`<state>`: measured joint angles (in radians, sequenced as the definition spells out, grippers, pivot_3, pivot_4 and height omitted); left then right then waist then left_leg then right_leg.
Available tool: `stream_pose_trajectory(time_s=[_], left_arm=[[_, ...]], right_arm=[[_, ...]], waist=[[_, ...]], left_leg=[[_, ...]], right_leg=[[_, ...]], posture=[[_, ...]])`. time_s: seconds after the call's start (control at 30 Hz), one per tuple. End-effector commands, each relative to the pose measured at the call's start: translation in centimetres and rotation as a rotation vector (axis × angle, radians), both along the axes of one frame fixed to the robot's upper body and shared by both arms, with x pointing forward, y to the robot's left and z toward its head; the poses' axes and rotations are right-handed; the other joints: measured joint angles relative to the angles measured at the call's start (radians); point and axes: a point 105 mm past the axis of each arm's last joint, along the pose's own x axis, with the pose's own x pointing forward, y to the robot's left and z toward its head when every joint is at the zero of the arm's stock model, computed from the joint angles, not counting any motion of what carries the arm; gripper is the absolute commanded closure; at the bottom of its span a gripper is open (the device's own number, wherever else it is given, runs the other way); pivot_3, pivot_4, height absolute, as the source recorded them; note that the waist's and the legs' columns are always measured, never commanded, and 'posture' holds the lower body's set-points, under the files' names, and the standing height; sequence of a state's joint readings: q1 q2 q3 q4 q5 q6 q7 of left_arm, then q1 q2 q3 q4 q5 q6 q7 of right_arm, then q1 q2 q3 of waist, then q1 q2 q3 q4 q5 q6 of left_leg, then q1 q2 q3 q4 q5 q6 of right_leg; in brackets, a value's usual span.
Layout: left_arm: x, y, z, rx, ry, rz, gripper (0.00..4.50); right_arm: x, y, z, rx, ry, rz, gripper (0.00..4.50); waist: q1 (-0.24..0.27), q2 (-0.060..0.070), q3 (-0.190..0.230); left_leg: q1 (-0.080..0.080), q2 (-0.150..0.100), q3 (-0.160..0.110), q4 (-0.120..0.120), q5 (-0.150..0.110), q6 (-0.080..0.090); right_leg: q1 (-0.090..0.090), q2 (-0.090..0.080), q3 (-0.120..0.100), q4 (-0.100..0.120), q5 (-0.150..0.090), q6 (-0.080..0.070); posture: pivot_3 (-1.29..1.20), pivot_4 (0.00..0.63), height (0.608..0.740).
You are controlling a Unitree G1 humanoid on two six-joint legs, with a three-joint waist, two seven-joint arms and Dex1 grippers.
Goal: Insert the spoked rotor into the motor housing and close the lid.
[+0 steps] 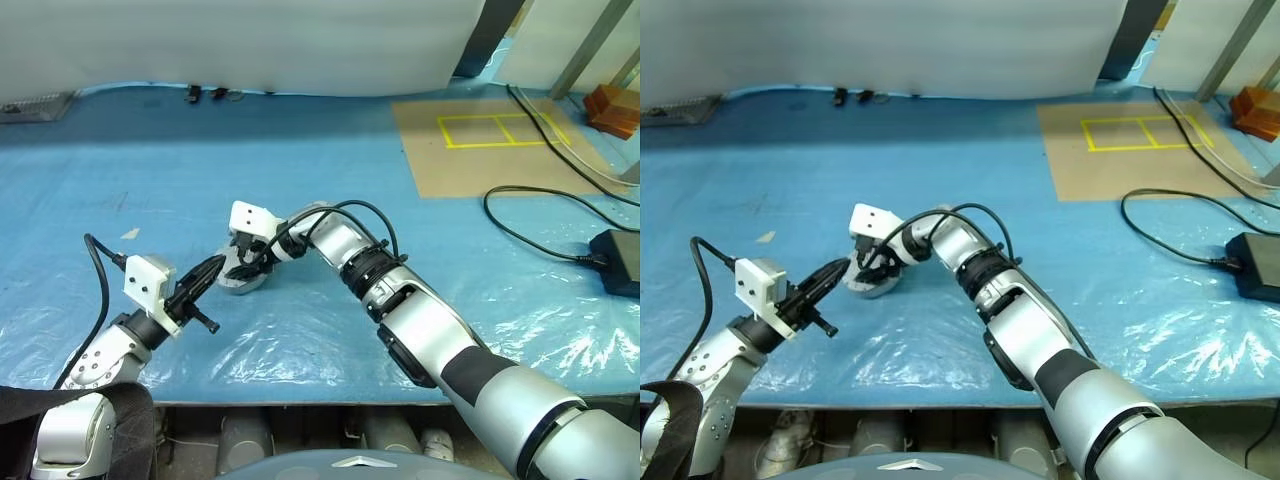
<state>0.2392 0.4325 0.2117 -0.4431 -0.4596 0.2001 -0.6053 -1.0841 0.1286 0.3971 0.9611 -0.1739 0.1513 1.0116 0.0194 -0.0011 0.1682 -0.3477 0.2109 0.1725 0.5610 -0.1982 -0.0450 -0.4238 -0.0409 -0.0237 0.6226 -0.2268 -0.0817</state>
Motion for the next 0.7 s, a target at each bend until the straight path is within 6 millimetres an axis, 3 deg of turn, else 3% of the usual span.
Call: stream_pose_trajectory(time_s=[0.03, 0.37, 0.7], left_arm=[[-0.2, 0.7, 0.4, 0.015, -0.037, 0.009, 4.5], [0.0, 1.0, 0.0, 0.018, -0.042, 0.006, 4.5], [3.2, 0.6, -1.5, 0.108, -0.03, -0.02, 4.5]], right_arm=[[0.0, -1.0, -2.8, -0.061, 0.041, -0.053, 1.53], [-0.2, -1.2, -4.6, -0.051, 0.056, -0.112, 1.53], [-0.2, -1.2, -4.4, -0.017, 0.06, -0.124, 1.53]], waist=[[-0.001, 0.0, 0.0], [0.003, 0.002, -0.001], [0.006, 0.003, -0.001]], left_leg=[[0.0, 0.0, 0.0, 0.0, 0.0, 0.0], [0.008, 0.0, 0.0, 0.001, 0.0, 0.0], [0.016, -0.001, -0.001, 0.0, 0.0, 0.0]], right_leg=[[0.0, 0.0, 0.0, 0.001, 0.0, 0.0], [0.006, 0.0, 0.0, 0.002, -0.001, 0.003], [0.015, -0.001, 0.001, 0.001, -0.003, 0.005]], posture=[[0.0, 0.15, 0.74], [0.0, 0.15, 0.74], [0.0, 0.15, 0.74]])
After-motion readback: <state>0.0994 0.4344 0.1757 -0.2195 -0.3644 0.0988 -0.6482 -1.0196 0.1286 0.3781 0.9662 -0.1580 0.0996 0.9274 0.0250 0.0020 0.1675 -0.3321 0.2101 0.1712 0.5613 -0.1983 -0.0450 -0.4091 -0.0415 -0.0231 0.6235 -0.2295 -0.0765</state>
